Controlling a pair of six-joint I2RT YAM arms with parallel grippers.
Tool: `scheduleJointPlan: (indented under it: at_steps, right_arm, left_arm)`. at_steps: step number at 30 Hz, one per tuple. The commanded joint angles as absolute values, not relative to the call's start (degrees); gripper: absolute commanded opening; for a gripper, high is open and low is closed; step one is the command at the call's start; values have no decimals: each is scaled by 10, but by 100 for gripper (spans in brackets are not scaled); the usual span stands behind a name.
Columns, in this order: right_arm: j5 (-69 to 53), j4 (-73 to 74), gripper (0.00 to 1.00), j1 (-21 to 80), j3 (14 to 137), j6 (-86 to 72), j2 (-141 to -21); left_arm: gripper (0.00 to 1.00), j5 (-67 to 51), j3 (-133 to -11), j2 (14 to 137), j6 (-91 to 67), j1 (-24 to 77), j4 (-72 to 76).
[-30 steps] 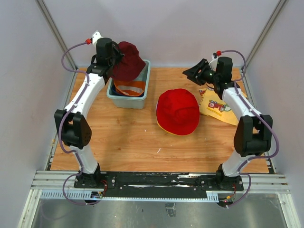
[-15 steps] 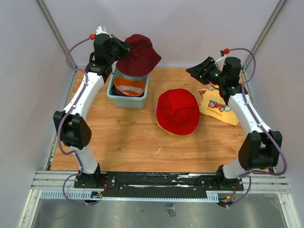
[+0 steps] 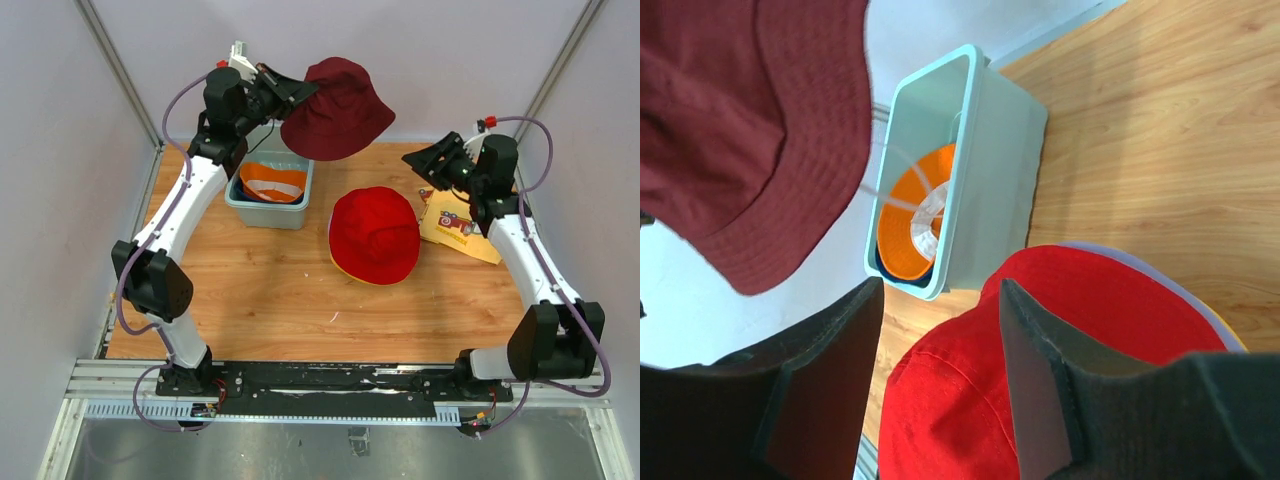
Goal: Stack the hats
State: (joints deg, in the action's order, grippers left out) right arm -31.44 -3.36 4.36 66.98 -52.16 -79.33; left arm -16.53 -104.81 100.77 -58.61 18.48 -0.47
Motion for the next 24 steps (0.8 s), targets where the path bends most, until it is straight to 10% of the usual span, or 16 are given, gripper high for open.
scheduleJointPlan:
  at_steps: [1, 24]
  right_arm:
    - [-257, -20, 52, 13, 639, -538, -747]
    - [-203, -2, 53, -53, 588, -568, -693]
  left_arm:
    - [0, -241, -1025, 969, -624, 203, 58]
    - [1, -323, -823, 870, -687, 295, 161]
